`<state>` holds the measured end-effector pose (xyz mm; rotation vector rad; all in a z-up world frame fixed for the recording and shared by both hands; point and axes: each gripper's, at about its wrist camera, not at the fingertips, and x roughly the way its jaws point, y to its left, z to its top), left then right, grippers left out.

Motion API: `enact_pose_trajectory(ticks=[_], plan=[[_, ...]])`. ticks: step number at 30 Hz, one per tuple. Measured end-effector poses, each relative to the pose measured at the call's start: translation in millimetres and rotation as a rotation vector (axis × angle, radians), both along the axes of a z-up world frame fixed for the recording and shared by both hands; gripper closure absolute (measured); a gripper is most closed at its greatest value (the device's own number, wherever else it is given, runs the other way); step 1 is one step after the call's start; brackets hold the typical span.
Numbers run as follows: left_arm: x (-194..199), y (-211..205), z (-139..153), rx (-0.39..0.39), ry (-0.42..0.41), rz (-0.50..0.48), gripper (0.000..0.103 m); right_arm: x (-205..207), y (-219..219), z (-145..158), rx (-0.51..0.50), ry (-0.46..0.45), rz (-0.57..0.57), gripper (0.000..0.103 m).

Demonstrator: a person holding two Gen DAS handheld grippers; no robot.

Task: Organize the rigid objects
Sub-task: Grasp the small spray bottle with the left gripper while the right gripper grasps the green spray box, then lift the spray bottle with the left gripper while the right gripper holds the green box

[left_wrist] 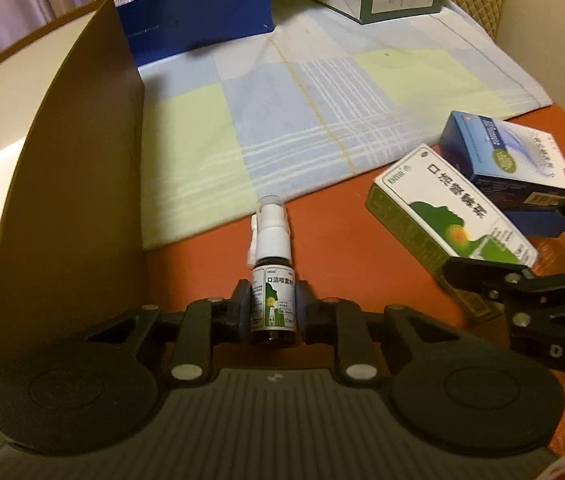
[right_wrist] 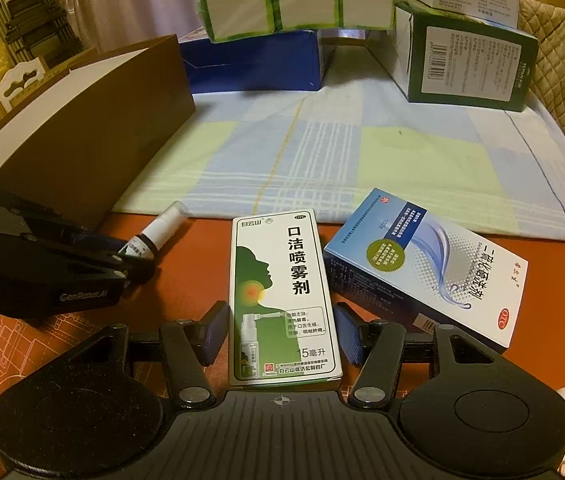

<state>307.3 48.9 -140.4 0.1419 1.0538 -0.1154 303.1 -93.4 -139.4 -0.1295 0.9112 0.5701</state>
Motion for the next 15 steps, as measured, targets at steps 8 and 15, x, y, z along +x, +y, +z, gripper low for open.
enact_pose_trajectory(ticks=[8,15], plan=[[-25,8,2,-0.119,0.052,0.073,0.084,-10,0,1,-0.002,0.014,0.036,0.049],[-55,13,5,-0.179,0.092,0.109,0.084,-31,-3,3,-0.004,0.04,0.092,0.049]])
